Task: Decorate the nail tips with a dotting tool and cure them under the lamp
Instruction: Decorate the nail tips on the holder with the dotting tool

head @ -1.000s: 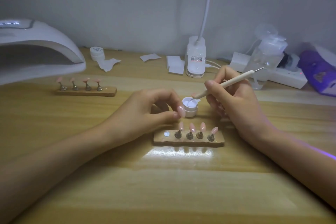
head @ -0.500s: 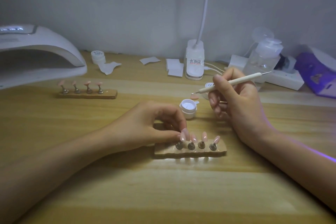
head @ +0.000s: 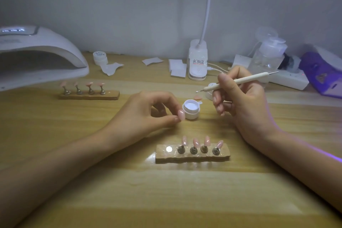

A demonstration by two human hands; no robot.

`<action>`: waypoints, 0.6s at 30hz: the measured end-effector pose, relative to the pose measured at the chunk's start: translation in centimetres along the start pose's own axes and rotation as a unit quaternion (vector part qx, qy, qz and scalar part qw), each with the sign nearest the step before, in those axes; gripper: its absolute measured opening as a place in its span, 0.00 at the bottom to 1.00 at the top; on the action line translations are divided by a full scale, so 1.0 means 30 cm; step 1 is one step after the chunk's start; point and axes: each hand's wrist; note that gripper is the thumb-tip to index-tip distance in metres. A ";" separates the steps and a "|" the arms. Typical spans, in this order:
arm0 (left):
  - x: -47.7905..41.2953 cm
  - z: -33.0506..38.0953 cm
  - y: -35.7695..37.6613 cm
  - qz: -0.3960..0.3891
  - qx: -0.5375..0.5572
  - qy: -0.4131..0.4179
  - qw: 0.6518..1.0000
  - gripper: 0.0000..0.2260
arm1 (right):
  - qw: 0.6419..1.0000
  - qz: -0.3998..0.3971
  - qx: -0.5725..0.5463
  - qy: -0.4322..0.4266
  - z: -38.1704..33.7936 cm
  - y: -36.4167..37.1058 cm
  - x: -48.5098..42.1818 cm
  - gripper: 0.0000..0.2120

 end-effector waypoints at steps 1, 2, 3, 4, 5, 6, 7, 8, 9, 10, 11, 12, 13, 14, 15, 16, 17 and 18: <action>-0.002 -0.004 -0.002 0.009 -0.009 -0.003 1.000 0.08 | 1.000 -0.003 -0.005 0.010 0.001 0.000 0.000 0.11; -0.004 -0.009 -0.004 0.015 -0.016 -0.008 1.000 0.07 | 1.000 -0.007 -0.009 0.020 0.002 0.001 0.000 0.12; -0.007 -0.013 -0.007 0.017 -0.018 -0.015 1.000 0.07 | 0.999 -0.012 -0.014 0.030 0.002 0.002 0.000 0.12; -0.009 -0.016 -0.008 0.016 -0.014 -0.024 0.999 0.06 | 0.999 -0.015 -0.019 0.041 0.001 0.002 -0.001 0.12; -0.011 -0.019 -0.008 0.010 -0.009 -0.032 0.999 0.06 | 0.998 -0.018 -0.026 0.051 0.000 0.003 0.000 0.12; -0.013 -0.021 -0.007 0.003 -0.006 -0.038 0.999 0.05 | 0.998 -0.019 -0.032 0.060 -0.002 0.002 0.000 0.12; -0.015 -0.023 -0.006 -0.004 -0.006 -0.040 0.999 0.05 | 0.997 -0.021 -0.036 0.067 -0.004 0.003 0.002 0.12; -0.016 -0.024 -0.005 -0.007 -0.007 -0.040 0.999 0.04 | 0.996 -0.024 -0.037 0.073 -0.006 0.002 0.005 0.11; -0.017 -0.026 -0.005 -0.007 -0.006 -0.037 0.999 0.05 | 0.996 -0.028 -0.037 0.078 -0.006 0.003 0.009 0.10; -0.018 -0.027 -0.005 -0.007 -0.005 -0.036 0.999 0.05 | 0.995 -0.033 -0.038 0.083 -0.006 0.004 0.015 0.10; -0.018 -0.027 -0.005 -0.007 -0.004 -0.035 0.999 0.05 | 0.994 -0.039 -0.041 0.089 -0.004 0.006 0.021 0.10; -0.018 -0.027 -0.006 -0.007 -0.005 -0.036 0.999 0.05 | 0.993 -0.046 -0.047 0.093 -0.002 0.009 0.028 0.10; -0.017 -0.028 -0.006 -0.007 -0.006 -0.035 0.999 0.05 | 0.993 -0.054 -0.052 0.094 -0.002 0.013 0.033 0.11; -0.016 -0.029 -0.007 -0.006 -0.005 -0.034 0.999 0.05 | 0.993 -0.061 -0.054 0.091 -0.001 0.019 0.037 0.11; -0.016 -0.031 -0.007 -0.006 -0.004 -0.031 0.999 0.05 | 0.993 -0.068 -0.051 0.086 -0.001 0.024 0.040 0.11; -0.016 -0.033 -0.007 -0.007 -0.004 -0.028 1.000 0.06 | 0.993 -0.075 -0.046 0.081 -0.001 0.028 0.041 0.11; -0.015 -0.034 -0.006 -0.009 -0.006 -0.023 1.000 0.06 | 0.993 -0.081 -0.041 0.078 0.000 0.032 0.041 0.11; -0.015 -0.036 -0.006 -0.011 -0.007 -0.020 1.000 0.06 | 0.993 -0.085 -0.036 0.075 0.001 0.034 0.041 0.11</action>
Point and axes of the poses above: each hand's wrist, its own x-axis away from the middle knuckle, its own y-axis out of the palm, z = x × y, and after that the axes turned 13 degrees about x, right-handed
